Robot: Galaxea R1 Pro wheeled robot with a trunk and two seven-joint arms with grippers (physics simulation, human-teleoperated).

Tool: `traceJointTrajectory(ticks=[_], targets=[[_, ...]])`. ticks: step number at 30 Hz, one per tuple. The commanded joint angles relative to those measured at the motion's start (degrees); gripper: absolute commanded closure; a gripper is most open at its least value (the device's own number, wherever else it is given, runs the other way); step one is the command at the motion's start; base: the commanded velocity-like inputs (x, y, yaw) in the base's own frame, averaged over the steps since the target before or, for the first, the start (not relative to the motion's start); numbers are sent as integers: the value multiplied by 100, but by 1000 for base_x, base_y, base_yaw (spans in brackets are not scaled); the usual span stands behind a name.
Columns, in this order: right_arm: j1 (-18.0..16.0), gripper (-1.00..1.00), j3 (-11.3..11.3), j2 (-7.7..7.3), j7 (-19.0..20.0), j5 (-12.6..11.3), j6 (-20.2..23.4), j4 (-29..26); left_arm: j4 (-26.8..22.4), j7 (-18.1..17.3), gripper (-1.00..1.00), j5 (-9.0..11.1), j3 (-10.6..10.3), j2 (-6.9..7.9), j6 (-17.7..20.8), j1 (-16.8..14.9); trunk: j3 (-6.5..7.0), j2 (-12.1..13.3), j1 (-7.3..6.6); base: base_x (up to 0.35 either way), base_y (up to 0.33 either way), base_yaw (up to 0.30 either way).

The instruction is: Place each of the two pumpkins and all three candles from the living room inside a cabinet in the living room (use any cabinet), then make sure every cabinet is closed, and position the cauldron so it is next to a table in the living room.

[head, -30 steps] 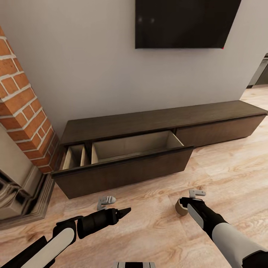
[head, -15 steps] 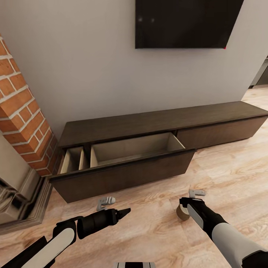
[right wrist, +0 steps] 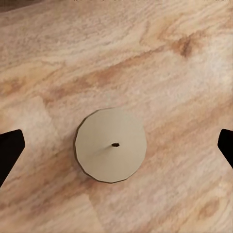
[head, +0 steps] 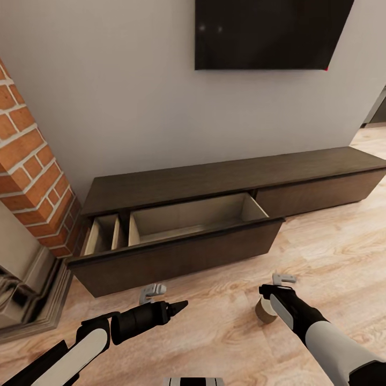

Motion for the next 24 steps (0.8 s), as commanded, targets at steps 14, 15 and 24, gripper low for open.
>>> traceJointTrajectory(ticks=[14,15,24], targets=[[0,-100,41,-11,-45,50,7,-19,-16,52,-100,61,-9,4,-5,-6,-271,-18,30,1,0,0],[-1,-100,41,-11,-45,54,3,-20,-16,52,-100,61,-9,4,-5,-6,-293,-20,32,0,0,0],[-2,-100,48,-11,-44,74,-129,-24,-16,52,-100,61,-9,4,-5,-6,-493,-32,56,0,0,0]])
